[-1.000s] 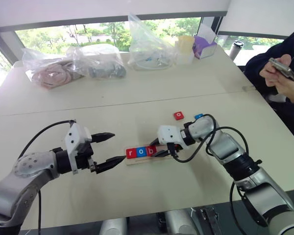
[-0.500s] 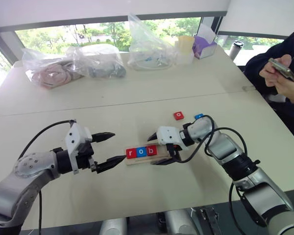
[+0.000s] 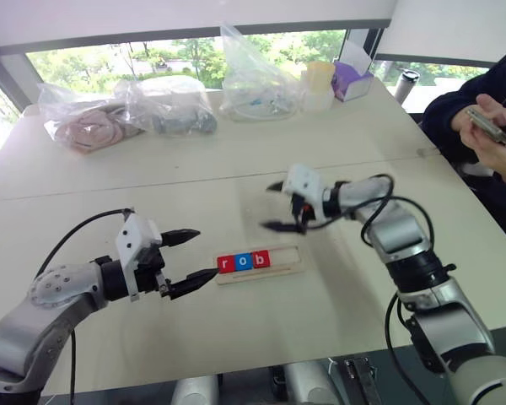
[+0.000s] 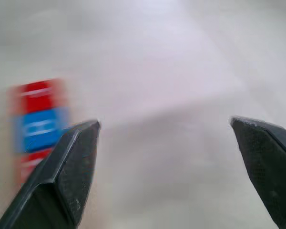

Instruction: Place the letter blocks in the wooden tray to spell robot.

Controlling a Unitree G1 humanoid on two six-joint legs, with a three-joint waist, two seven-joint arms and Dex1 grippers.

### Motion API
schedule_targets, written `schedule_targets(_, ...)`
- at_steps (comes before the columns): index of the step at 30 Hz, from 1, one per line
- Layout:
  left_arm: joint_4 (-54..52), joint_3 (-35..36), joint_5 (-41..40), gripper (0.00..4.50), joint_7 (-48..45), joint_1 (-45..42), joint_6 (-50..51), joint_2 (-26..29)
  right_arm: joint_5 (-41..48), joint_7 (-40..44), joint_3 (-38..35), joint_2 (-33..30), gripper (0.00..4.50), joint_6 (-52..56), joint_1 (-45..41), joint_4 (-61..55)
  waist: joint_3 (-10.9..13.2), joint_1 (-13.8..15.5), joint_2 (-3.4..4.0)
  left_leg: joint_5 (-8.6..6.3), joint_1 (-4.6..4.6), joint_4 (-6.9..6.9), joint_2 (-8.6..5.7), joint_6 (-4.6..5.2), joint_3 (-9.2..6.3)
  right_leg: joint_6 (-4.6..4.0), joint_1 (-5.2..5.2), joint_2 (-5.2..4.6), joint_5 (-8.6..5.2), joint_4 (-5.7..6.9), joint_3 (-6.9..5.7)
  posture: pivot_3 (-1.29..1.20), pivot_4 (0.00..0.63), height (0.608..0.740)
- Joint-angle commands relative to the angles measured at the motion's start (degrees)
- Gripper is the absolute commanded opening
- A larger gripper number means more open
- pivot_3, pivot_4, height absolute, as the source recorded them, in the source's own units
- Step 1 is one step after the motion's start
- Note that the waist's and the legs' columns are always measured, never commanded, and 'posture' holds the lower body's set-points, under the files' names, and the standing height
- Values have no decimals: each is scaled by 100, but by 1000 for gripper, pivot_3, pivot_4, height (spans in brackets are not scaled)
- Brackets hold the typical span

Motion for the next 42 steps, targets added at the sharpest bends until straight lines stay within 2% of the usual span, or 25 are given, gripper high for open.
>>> schedule_targets(1,-155,2,28,4500,16,-11,-129,-34,-187,-965,-333,140,4452,713,-66,121,0,2,0,0,-3,-1,0,0,0,0,-3,-1,0,0,0,0,150,740)
schedule_targets(4,-81,-37,58,4500,-20,-88,-139,-51,-464,-1737,-390,261,4452,1102,42,195,0,-3,0,0,-14,-1,-1,0,1,0,-16,-3,1,0,2,0,150,740)
schedule_targets(9,48,-109,150,4500,-106,-254,-169,-30,-447,-2206,-405,441,4452,1650,252,-2,0,-19,1,0,-14,-2,-1,0,2,2,-18,-1,2,3,3,0,150,740)
schedule_targets(21,40,-97,239,4500,-115,-220,-192,-39,-147,-2707,-570,709,4452,2852,628,-409,-2,-22,0,0,-14,-3,-1,1,2,5,-17,0,2,3,3,0,150,740)
schedule_targets(24,46,-117,244,4500,-93,-246,-189,-56,11,-2832,-771,839,3173,3246,656,-558,-3,-26,1,0,-13,-3,-1,1,1,5,-17,1,2,3,3,0,150,740)
schedule_targets(27,76,-170,257,4500,-93,-285,-197,-85,204,-3006,-1098,984,1555,3843,693,-894,-3,-15,1,0,-14,-3,-1,1,1,5,-17,1,2,3,2,0,150,740)
schedule_targets(28,93,-195,263,4500,-89,-304,-199,-100,267,-3046,-1183,1022,1137,3977,721,-1016,-3,-14,1,0,-14,-3,-1,1,1,5,-17,1,2,3,2,0,150,740)
schedule_targets(33,163,-328,318,4500,-131,-381,-230,-155,425,-3310,-1469,1076,1133,4498,817,-1518,-3,-24,1,0,-14,-4,-1,1,1,5,-18,1,2,3,2,0,150,740)
schedule_targets(42,271,-390,352,4500,-215,-445,-294,-154,966,-3241,-1783,389,1133,6395,2244,-4196,-4,7,0,0,-18,-5,-2,1,-1,13,-19,-1,-5,-2,0,0,150,740)
